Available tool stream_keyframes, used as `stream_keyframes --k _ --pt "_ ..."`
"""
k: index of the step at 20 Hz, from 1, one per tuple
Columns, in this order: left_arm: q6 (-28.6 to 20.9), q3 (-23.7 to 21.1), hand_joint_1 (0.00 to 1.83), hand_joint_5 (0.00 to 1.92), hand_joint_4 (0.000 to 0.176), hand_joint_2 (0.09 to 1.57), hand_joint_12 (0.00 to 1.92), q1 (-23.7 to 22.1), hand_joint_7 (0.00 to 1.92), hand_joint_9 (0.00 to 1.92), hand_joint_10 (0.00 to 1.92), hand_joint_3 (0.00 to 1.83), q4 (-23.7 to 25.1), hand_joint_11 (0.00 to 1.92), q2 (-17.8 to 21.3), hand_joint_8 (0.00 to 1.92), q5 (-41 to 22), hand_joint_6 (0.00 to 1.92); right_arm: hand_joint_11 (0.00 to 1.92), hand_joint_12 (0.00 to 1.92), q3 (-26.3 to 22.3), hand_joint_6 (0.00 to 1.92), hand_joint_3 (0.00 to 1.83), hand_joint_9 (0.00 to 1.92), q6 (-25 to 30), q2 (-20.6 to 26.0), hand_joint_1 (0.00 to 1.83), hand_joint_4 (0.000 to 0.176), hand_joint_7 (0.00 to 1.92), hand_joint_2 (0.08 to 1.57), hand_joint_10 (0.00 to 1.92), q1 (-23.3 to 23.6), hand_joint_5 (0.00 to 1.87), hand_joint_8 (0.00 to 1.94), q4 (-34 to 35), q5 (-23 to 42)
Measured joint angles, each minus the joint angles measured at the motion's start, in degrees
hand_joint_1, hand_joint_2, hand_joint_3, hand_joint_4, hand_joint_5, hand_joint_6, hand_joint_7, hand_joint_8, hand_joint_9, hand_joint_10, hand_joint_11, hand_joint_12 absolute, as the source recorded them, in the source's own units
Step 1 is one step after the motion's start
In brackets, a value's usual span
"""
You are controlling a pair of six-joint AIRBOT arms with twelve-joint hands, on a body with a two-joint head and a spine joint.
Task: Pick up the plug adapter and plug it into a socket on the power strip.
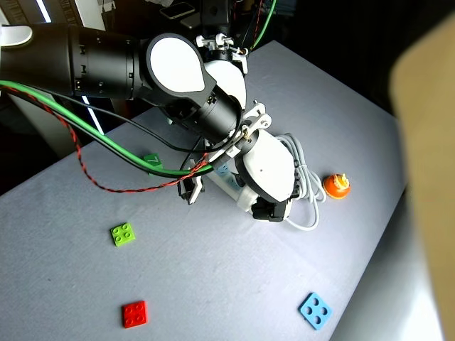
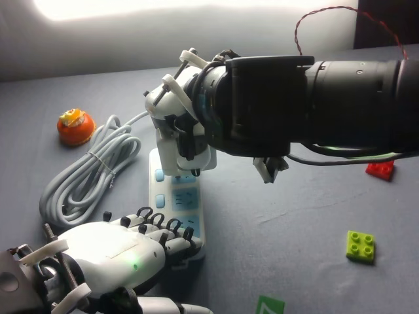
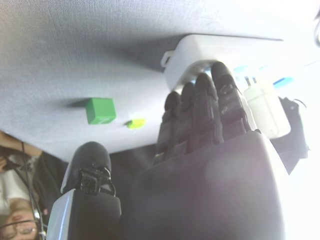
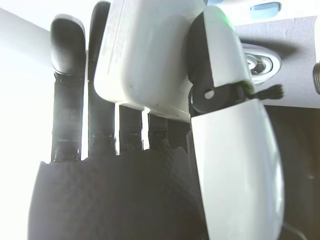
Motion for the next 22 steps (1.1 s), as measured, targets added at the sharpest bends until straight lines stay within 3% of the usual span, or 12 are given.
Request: stream_keyframes --k 13,21,22 --pt "-0.11 0.13 0.00 0.09 0.000 1.25 0.30 0.00 0.09 0.09 0.00 0.00 -0.07 0.00 0.00 0.00 -0.28 0.00 0.70 1.59 3.43 1.03 0.00 0.87 -0.74 -4.07 1.22 0.000 0.95 1.16 1.10 -0.96 0.85 1.23 -0.72 -1.01" --pt "-0.15 0.24 0.00 0.09 0.000 1.25 0.32 0.00 0.09 0.09 0.00 0.00 -0.04 0.00 -0.13 0.00 -0.44 0.00 0.72 1.58 4.00 1.13 0.00 0.87 -0.76 -5.01 1.22 0.000 0.94 1.18 1.09 -2.25 0.78 1.23 -2.45 -0.33" --pt "-0.15 0.24 0.00 0.09 0.000 1.25 0.31 0.00 0.09 0.09 0.00 0.00 -0.04 0.00 -0.13 0.00 -0.44 0.00 0.72 1.56 4.00 1.07 0.00 0.88 -0.76 -4.98 1.22 0.000 0.96 1.17 1.07 -2.27 0.82 1.21 -2.45 -0.26"
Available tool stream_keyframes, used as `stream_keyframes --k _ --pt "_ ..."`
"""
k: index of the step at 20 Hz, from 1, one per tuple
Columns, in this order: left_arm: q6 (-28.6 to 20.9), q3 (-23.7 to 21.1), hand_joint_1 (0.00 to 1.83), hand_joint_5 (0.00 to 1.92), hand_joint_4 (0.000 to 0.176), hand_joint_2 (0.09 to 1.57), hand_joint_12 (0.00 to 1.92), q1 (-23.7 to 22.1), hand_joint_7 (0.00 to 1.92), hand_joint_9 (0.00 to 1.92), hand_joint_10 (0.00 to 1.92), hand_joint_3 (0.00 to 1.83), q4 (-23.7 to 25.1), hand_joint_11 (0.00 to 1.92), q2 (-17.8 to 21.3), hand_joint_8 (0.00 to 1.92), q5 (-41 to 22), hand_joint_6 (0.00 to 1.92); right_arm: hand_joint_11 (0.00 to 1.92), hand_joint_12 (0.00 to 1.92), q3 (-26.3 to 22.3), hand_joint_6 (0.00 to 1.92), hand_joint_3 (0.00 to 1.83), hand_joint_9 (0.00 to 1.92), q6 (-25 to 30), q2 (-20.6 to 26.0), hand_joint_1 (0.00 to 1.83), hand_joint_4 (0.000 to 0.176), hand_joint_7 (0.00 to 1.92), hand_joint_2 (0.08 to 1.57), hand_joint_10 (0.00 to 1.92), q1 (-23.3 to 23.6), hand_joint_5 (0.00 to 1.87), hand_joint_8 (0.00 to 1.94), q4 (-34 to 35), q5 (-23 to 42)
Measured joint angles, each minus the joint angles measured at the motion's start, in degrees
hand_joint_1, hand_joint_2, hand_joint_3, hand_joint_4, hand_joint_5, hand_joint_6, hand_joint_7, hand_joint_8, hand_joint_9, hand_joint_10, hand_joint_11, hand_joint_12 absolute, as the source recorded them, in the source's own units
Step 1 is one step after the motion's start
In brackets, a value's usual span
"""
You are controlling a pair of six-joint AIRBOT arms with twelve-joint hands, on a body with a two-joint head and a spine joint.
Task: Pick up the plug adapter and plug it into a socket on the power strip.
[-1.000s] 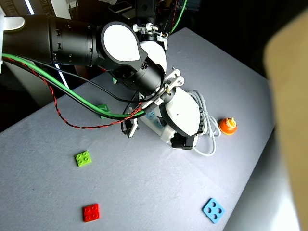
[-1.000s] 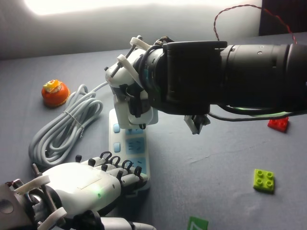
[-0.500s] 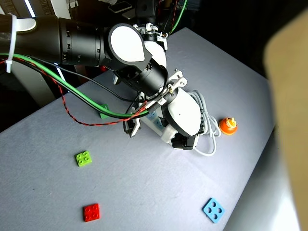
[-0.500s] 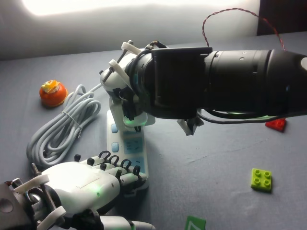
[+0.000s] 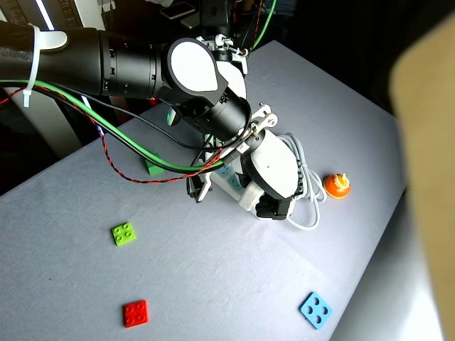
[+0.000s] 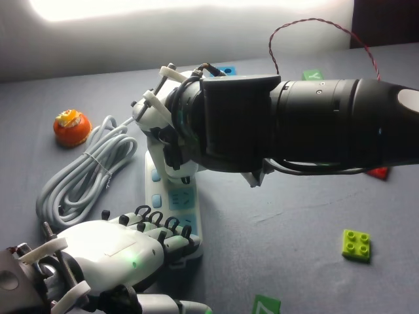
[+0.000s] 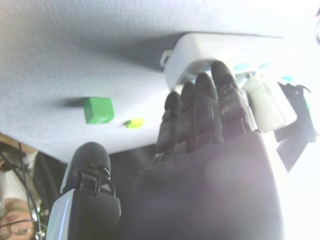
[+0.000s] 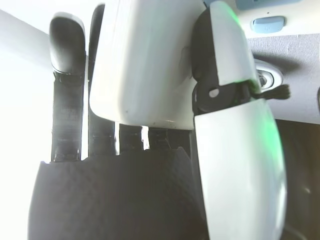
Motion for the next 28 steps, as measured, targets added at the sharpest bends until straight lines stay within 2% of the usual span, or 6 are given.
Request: stream_keyframes --k 16,22,23,24,26,28 --pt "-0.33 0.00 0.00 0.11 0.000 1.25 0.33 0.00 0.11 0.12 0.00 0.00 0.07 0.00 -0.11 0.00 0.44 0.00 0.72 1.55 -2.29 1.10 0.00 0.86 -0.11 3.78 1.22 0.000 0.94 1.18 1.09 -0.26 0.80 1.25 0.42 2.93" --pt "-0.81 0.00 0.00 0.10 0.000 1.25 0.28 0.00 0.10 0.10 0.00 0.00 0.17 0.00 -0.11 0.00 0.46 0.00 0.56 1.67 -3.13 1.40 0.00 0.70 -0.66 4.55 1.14 0.000 0.80 1.25 1.05 -0.15 0.67 1.33 0.70 2.99" --pt "-1.01 0.00 0.00 0.10 0.000 1.25 0.27 0.00 0.10 0.10 0.00 0.00 0.20 0.00 -0.11 0.00 0.46 0.00 0.58 1.62 -3.15 1.41 0.00 0.69 -0.68 4.72 1.14 0.019 0.78 1.25 0.99 -0.15 0.69 1.32 0.96 2.71" --pt "-1.05 0.00 0.00 0.10 0.000 1.25 0.27 0.00 0.10 0.10 0.00 0.00 0.20 0.00 -0.11 0.00 0.46 0.00 0.57 1.62 -3.17 1.40 0.00 0.68 -0.63 4.85 1.07 0.000 0.73 1.26 0.94 -0.15 0.70 0.70 1.29 2.71" --pt "-1.18 0.02 0.00 0.11 0.000 1.25 0.27 0.00 0.11 0.10 0.00 0.00 0.20 0.00 -0.11 0.00 0.48 0.00 0.52 1.57 -3.45 1.38 0.00 0.67 -0.87 5.09 1.03 0.000 0.81 1.26 0.80 -0.15 0.71 0.16 1.16 2.67" --pt "-1.36 0.17 0.00 0.10 0.000 1.25 0.26 0.00 0.10 0.10 0.00 0.00 0.20 0.00 -0.09 0.00 0.63 0.00 0.47 1.50 -4.02 0.30 0.00 0.65 -1.25 5.53 0.95 0.000 0.80 1.17 0.68 0.04 0.63 0.04 1.16 2.67"
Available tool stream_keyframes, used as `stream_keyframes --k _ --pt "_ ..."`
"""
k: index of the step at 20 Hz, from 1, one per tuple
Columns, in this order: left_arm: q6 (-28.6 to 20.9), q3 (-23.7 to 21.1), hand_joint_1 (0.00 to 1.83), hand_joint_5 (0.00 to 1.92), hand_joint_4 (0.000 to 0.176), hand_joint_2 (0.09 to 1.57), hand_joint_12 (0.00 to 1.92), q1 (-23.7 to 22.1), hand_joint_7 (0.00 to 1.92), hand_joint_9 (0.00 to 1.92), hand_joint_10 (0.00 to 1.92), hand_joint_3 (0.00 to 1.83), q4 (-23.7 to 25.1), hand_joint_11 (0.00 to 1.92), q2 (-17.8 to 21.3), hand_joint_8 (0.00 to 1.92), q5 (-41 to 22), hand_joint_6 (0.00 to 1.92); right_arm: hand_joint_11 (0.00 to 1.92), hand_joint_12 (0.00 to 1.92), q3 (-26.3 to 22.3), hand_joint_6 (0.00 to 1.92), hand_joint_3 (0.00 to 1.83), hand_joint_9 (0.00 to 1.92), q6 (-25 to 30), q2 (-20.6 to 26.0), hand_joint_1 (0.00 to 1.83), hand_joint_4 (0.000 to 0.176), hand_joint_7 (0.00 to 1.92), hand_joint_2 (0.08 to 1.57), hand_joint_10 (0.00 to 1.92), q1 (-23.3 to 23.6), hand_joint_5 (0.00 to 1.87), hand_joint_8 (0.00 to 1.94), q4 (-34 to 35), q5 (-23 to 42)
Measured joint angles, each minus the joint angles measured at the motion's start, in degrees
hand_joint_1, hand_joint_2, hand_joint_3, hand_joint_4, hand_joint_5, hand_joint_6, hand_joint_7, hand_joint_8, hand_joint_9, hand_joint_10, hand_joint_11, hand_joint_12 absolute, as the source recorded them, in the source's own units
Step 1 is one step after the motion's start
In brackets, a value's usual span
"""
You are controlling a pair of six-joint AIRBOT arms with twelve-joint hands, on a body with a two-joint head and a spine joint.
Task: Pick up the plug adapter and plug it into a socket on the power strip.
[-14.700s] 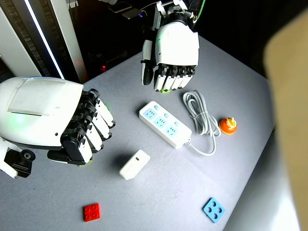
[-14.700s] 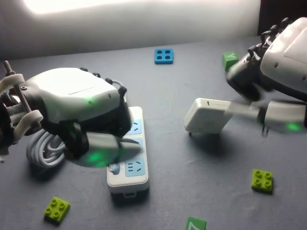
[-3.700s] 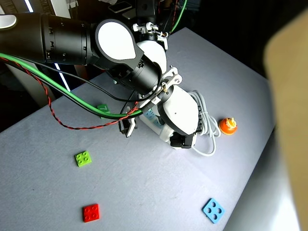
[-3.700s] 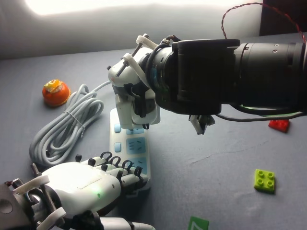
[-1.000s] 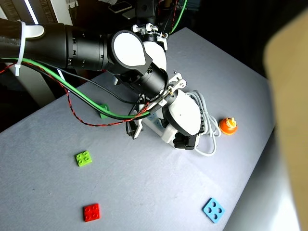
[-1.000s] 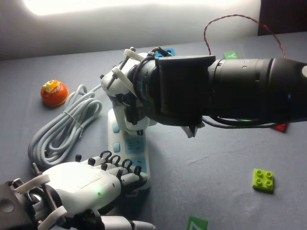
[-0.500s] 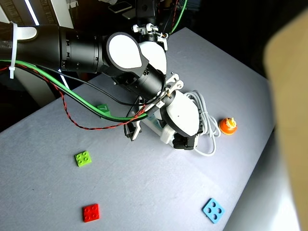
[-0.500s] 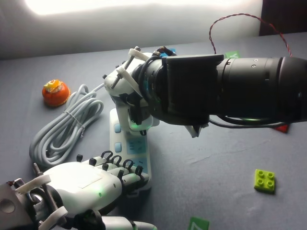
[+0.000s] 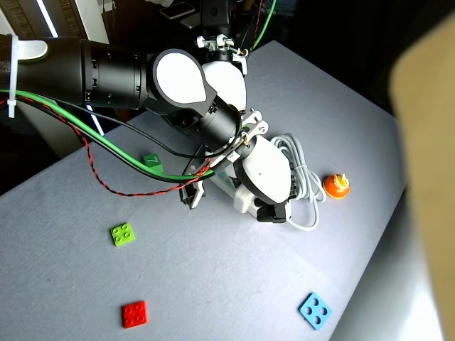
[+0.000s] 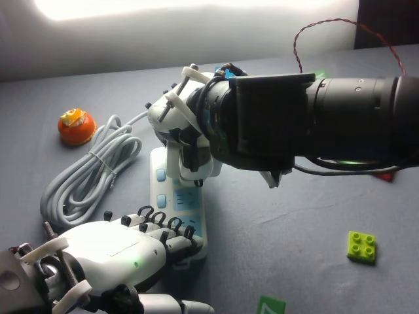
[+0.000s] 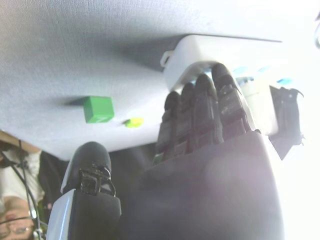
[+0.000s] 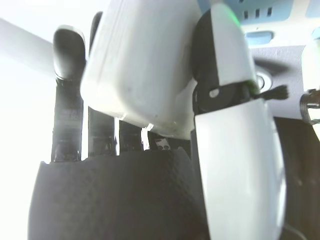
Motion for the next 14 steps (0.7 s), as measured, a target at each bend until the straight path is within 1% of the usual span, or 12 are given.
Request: stream_keyframes --k 1,2,3,4,5,6,7,8,11,12,13,14 --pt "-0.09 0.04 0.00 0.11 0.000 1.25 0.27 0.00 0.11 0.10 0.00 0.00 0.00 0.00 0.00 0.00 0.00 0.00 0.47 1.43 -0.22 0.12 0.00 0.66 -0.04 0.22 0.94 0.000 0.78 1.14 0.57 0.04 0.64 0.01 0.46 -0.04" --pt "-0.31 0.20 0.00 0.11 0.000 1.25 0.28 0.00 0.11 0.10 0.00 0.00 -0.02 0.00 0.04 0.00 0.09 0.00 0.46 1.39 -0.61 0.04 0.00 0.69 -0.04 0.39 0.93 0.000 0.76 1.14 0.47 0.07 0.62 0.00 1.01 0.09" --pt "-0.31 0.20 0.00 0.11 0.000 1.25 0.28 0.00 0.11 0.10 0.00 0.00 0.02 0.00 0.04 0.00 0.07 0.00 0.40 1.34 -0.66 0.01 0.00 0.69 -0.11 0.42 0.90 0.000 0.71 1.13 0.31 0.11 0.56 0.00 1.03 0.09" --pt "-0.52 0.31 0.00 0.09 0.000 1.25 0.23 -0.28 0.10 0.09 0.00 0.00 -0.13 0.00 0.04 0.00 0.26 0.00 0.36 1.27 -0.94 0.00 0.00 0.67 -0.24 0.70 0.85 0.000 0.67 1.13 0.19 0.11 0.51 0.00 1.18 0.02" --pt "-0.68 0.31 0.00 0.09 0.000 1.25 0.24 -0.42 0.10 0.09 0.00 0.00 -0.17 0.00 0.04 0.00 0.26 0.00 0.33 1.23 -1.20 0.00 0.00 0.67 -0.28 0.98 0.81 0.000 0.64 1.14 0.11 0.20 0.49 0.00 1.42 0.04" --pt "-0.74 0.31 0.00 0.09 0.000 1.25 0.24 -0.44 0.10 0.09 0.00 0.00 -0.20 0.00 0.07 0.00 0.26 0.00 0.32 1.17 -1.40 0.00 0.00 0.65 -0.28 1.25 0.81 0.000 0.61 1.10 0.06 0.22 0.48 0.00 1.53 0.07" --pt "-0.81 0.31 0.00 0.09 0.000 1.25 0.20 -0.48 0.09 0.08 0.00 0.00 -0.22 0.00 0.35 0.00 0.46 0.00 0.30 1.11 -1.81 0.00 0.00 0.62 -0.44 1.68 0.76 0.000 0.57 1.10 0.02 0.39 0.43 0.00 1.44 0.11" --pt "-1.01 0.42 0.00 0.09 0.000 1.25 0.18 -0.48 0.08 0.07 0.00 0.00 -0.20 0.00 0.42 0.00 0.55 0.00 0.25 1.09 -2.45 0.00 0.00 0.58 -0.70 2.29 0.75 0.000 0.53 1.09 0.00 0.63 0.41 0.00 1.51 0.11" --pt "-1.51 1.03 0.00 0.10 0.000 1.26 0.26 -0.70 0.11 0.10 0.00 0.00 -0.20 0.00 0.66 0.00 0.96 0.00 0.15 1.04 -4.39 0.00 0.00 0.47 -1.16 4.07 0.68 0.000 0.44 1.07 0.00 1.51 0.33 0.00 1.44 0.09" --pt "-1.70 1.36 0.00 0.10 0.000 1.26 0.26 -0.72 0.11 0.10 0.00 0.00 -0.17 0.00 0.66 0.00 1.18 0.00 0.15 1.04 -5.11 0.00 0.00 0.47 -1.42 4.70 0.68 0.000 0.44 1.07 0.00 1.88 0.33 0.00 1.53 0.07" --pt "-1.92 1.64 0.00 0.09 0.000 1.25 0.22 -0.72 0.10 0.10 0.00 0.00 -0.15 0.00 0.66 0.00 1.36 0.00 0.05 0.99 -5.95 0.00 0.00 0.36 -1.62 5.42 0.60 0.000 0.35 1.05 0.00 2.16 0.27 0.00 1.53 0.07" --pt "-2.23 1.88 0.00 0.09 0.000 1.25 0.21 -0.72 0.10 0.10 0.00 0.00 -0.13 0.00 0.79 0.00 1.51 0.00 0.03 0.98 -6.95 0.00 0.00 0.34 -1.73 6.32 0.59 0.000 0.33 1.04 0.00 2.62 0.28 0.00 1.57 0.09"
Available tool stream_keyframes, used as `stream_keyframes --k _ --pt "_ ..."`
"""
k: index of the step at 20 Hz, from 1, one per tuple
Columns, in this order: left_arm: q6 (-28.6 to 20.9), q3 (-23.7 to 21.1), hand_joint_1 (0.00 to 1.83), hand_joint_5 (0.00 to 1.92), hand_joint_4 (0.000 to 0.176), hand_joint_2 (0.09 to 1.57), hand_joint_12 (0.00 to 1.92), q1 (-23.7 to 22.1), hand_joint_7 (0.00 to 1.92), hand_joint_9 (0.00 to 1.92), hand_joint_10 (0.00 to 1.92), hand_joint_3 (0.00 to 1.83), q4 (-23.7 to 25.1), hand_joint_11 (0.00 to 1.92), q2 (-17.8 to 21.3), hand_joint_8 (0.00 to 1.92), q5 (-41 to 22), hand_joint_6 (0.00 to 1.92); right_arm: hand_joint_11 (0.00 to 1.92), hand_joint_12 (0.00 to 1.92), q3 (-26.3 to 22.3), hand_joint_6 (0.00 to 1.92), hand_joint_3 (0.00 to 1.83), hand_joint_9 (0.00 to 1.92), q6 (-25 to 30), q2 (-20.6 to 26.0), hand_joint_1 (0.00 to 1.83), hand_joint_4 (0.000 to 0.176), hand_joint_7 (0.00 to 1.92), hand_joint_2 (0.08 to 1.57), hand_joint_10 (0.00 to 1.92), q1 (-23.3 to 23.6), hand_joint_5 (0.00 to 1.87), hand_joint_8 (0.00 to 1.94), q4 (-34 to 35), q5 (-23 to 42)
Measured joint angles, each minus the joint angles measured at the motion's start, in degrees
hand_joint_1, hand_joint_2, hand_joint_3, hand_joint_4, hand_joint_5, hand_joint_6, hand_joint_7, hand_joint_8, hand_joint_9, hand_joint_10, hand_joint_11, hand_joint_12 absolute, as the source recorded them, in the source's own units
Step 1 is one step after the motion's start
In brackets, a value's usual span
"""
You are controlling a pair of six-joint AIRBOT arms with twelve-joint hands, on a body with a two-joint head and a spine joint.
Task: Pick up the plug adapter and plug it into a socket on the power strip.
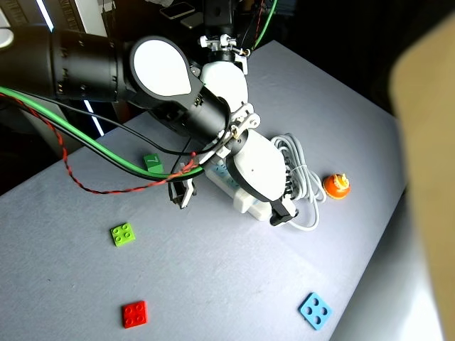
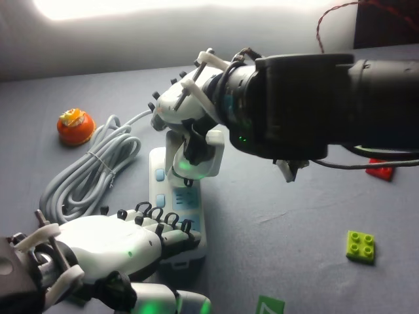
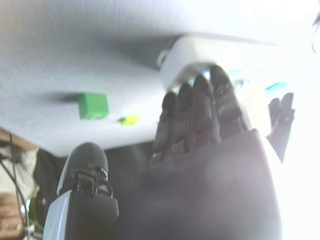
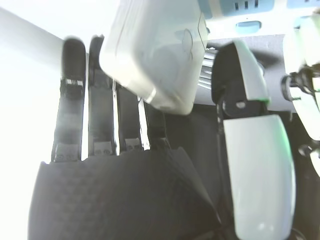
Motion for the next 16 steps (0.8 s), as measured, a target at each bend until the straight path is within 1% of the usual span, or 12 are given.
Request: stream_keyframes --k 1,2,3,4,5,6,7,8,10,13,15,16 --pt "-0.35 0.15 0.00 0.10 0.000 1.25 0.21 0.00 0.10 0.10 0.00 0.00 -0.02 0.00 0.33 0.00 0.28 0.00 0.00 0.93 -1.01 0.00 0.00 0.31 -0.07 1.01 0.56 0.000 0.31 1.04 0.00 0.61 0.26 0.00 0.00 0.00" --pt "-0.52 0.20 0.00 0.09 0.000 1.25 0.21 0.00 0.10 0.10 0.00 0.00 -0.02 0.00 0.33 0.00 0.44 0.00 0.00 0.93 -2.08 0.00 0.00 0.31 -0.09 2.08 0.57 0.000 0.31 1.02 0.00 1.18 0.27 0.00 -0.04 -0.02" --pt "-0.59 0.20 0.00 0.10 0.000 1.25 0.24 0.00 0.11 0.10 0.00 0.00 -0.02 0.00 0.35 0.00 0.44 0.00 0.00 0.93 -3.39 0.00 0.00 0.31 -0.22 3.50 0.53 0.000 0.30 1.02 0.00 1.77 0.26 0.00 -0.13 -0.04" --pt "-0.63 0.20 0.00 0.09 0.000 1.25 0.21 0.00 0.09 0.09 0.00 0.00 -0.02 0.00 0.61 0.00 0.66 0.00 0.00 0.94 -4.39 0.00 0.00 0.31 -0.44 4.52 0.52 0.000 0.30 1.01 0.00 2.19 0.26 0.00 -0.17 -0.07" --pt "-0.72 0.20 0.00 0.09 0.000 1.25 0.20 0.00 0.09 0.08 0.00 0.00 -0.07 0.00 0.96 0.00 1.11 0.00 0.00 0.94 -6.34 0.00 0.00 0.31 -0.48 6.40 0.52 0.000 0.30 1.01 0.00 2.82 0.27 0.00 -0.09 0.00" --pt "-0.81 0.20 0.00 0.10 0.000 1.25 0.21 0.02 0.10 0.09 0.00 0.00 -0.09 0.00 1.11 0.00 1.25 0.00 0.00 0.91 -7.30 0.00 0.00 0.29 -0.46 7.43 0.49 0.000 0.28 1.01 0.00 3.19 0.24 0.00 0.02 0.11" --pt "-0.83 0.31 0.00 0.09 0.000 1.25 0.20 0.02 0.10 0.08 0.00 0.00 -0.11 0.00 1.38 0.00 1.53 0.00 0.02 0.92 -8.41 0.01 0.00 0.31 -0.50 8.72 0.51 0.000 0.30 1.00 0.01 3.76 0.27 0.01 -0.04 0.26" --pt "-0.85 0.70 0.00 0.08 0.000 1.25 0.15 0.02 0.09 0.07 0.00 0.00 -0.07 0.00 1.49 0.00 2.05 0.00 0.01 0.92 -9.51 0.01 0.00 0.31 -0.31 10.19 0.48 0.000 0.30 1.01 0.01 4.15 0.26 0.01 -0.13 1.01" --pt "-1.11 1.88 0.00 0.09 0.000 1.25 0.20 0.02 0.09 0.08 0.00 0.00 -0.28 0.00 2.27 0.00 2.84 0.00 0.00 0.91 -12.37 0.00 0.00 0.29 0.13 14.12 0.44 0.000 0.28 1.02 0.00 5.33 0.24 0.00 -0.42 3.82" --pt "-1.31 3.80 0.00 0.10 0.000 1.25 0.24 0.11 0.10 0.09 0.00 0.00 -1.14 0.00 4.02 0.00 2.10 0.00 0.00 0.93 -16.61 0.00 0.00 0.31 0.33 20.41 0.46 0.000 0.30 1.03 0.00 5.42 0.25 0.00 -1.70 9.81" --pt "-1.27 4.85 0.00 0.11 0.000 1.24 0.28 0.15 0.11 0.10 0.00 0.00 -1.31 0.00 5.31 0.00 0.44 0.00 0.00 0.95 -19.34 0.00 0.00 0.31 3.34 23.74 0.46 0.000 0.29 1.03 0.00 4.37 0.25 0.00 -10.14 13.05" --pt "-1.29 4.96 0.00 0.12 0.000 1.25 0.27 0.15 0.11 0.11 0.00 0.00 -1.29 0.00 5.75 0.00 0.02 0.00 0.00 0.93 -20.37 0.00 0.00 0.30 4.13 24.85 0.44 0.000 0.29 1.04 0.00 4.02 0.24 0.00 -12.48 14.29"
